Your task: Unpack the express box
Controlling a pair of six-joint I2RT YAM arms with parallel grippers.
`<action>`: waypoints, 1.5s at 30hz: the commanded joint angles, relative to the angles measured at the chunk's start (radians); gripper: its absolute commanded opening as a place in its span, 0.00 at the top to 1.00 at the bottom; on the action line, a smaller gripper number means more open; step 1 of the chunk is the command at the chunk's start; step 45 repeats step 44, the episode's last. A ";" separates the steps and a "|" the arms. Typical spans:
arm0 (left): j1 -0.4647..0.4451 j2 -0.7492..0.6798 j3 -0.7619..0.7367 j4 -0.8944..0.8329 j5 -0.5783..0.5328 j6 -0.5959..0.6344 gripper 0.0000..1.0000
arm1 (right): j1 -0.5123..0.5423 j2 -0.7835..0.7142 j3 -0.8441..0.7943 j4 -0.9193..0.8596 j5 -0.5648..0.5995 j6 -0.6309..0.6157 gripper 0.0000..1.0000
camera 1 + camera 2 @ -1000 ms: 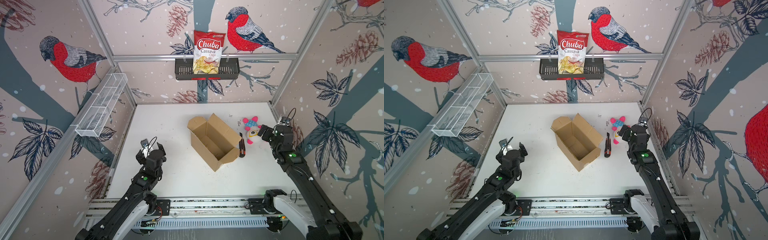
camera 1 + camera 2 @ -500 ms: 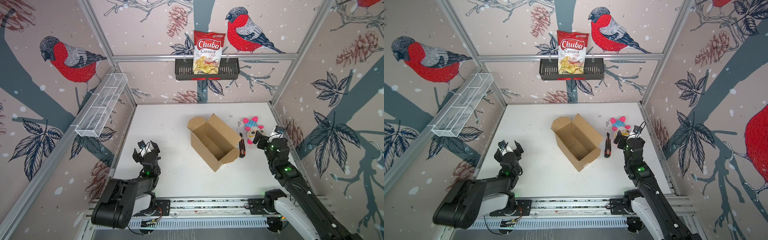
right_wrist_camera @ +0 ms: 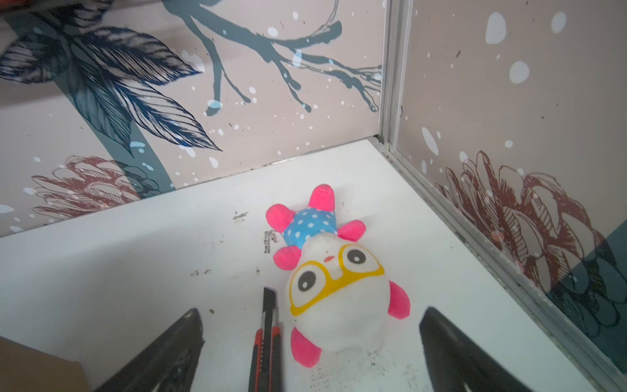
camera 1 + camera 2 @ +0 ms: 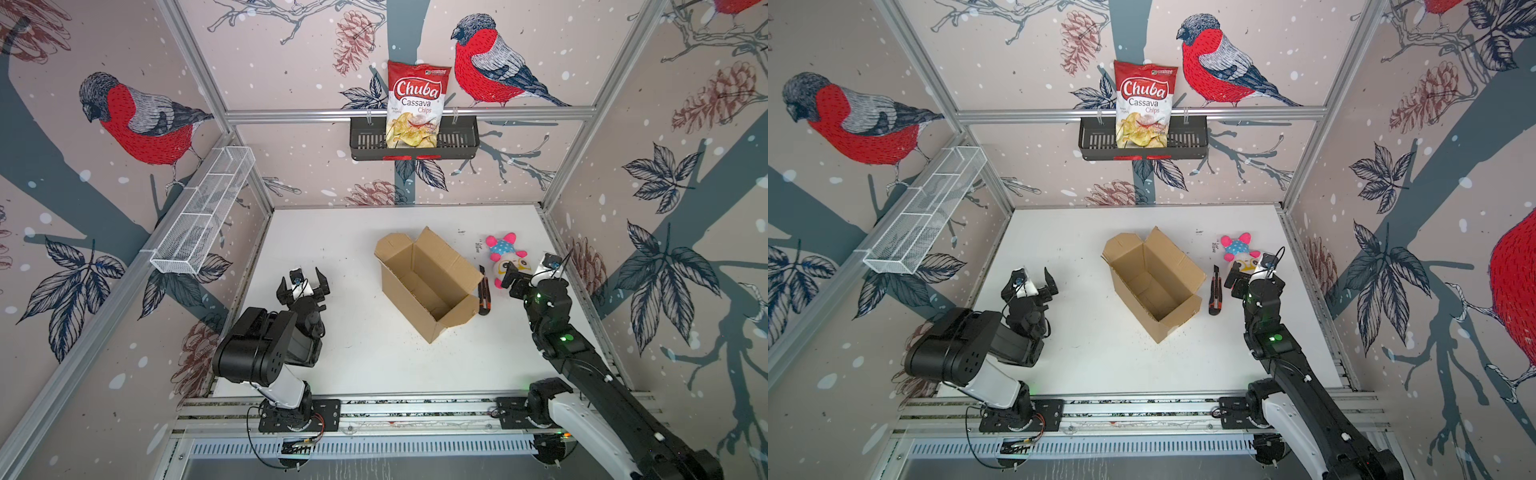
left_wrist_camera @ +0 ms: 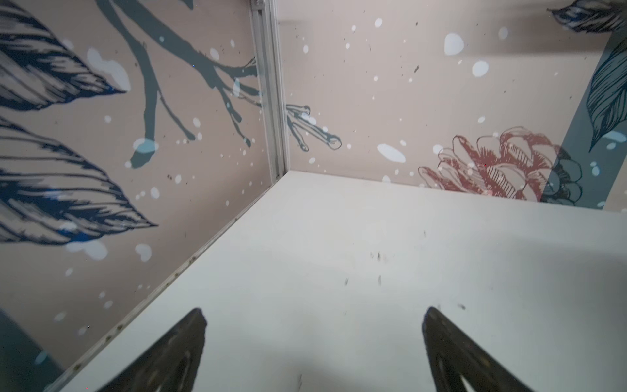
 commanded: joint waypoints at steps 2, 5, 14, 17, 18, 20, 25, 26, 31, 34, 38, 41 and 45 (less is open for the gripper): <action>0.016 -0.007 0.025 -0.083 0.011 -0.012 0.01 | -0.061 0.058 -0.046 0.168 0.058 0.004 0.01; 0.016 -0.006 0.021 -0.079 0.013 -0.012 0.01 | -0.123 0.129 -0.079 0.282 0.010 -0.022 0.00; 0.016 -0.005 0.022 -0.081 0.013 -0.012 0.01 | -0.167 0.481 -0.131 0.717 -0.042 -0.118 0.01; 0.016 -0.005 0.022 -0.079 0.013 -0.012 0.01 | -0.166 0.571 -0.110 0.789 -0.071 -0.149 0.01; 0.016 -0.005 0.023 -0.080 0.013 -0.012 0.01 | -0.169 0.589 -0.111 0.829 -0.084 -0.162 0.01; 0.016 -0.006 0.023 -0.082 0.013 -0.013 0.01 | -0.178 0.631 -0.116 0.893 -0.100 -0.163 0.01; 0.016 -0.005 0.023 -0.079 0.013 -0.012 0.01 | -0.204 0.705 -0.161 1.019 -0.117 -0.135 0.01; 0.016 -0.008 0.023 -0.082 0.014 -0.013 0.01 | -0.204 0.731 -0.173 1.070 -0.116 -0.140 0.01; 0.017 -0.005 0.023 -0.078 0.013 -0.011 0.01 | -0.212 0.730 -0.155 1.037 -0.128 -0.134 0.01; 0.017 -0.006 0.023 -0.081 0.013 -0.011 0.01 | -0.213 0.726 -0.151 1.023 -0.131 -0.132 0.01; 0.018 -0.003 0.031 -0.091 0.017 -0.013 0.01 | -0.213 0.725 -0.151 1.022 -0.130 -0.131 0.00; 0.018 -0.006 0.030 -0.093 0.018 -0.015 0.01 | -0.213 0.724 -0.152 1.022 -0.130 -0.131 0.01; 0.018 -0.007 0.028 -0.090 0.018 -0.015 0.01 | -0.213 0.724 -0.152 1.023 -0.131 -0.132 0.01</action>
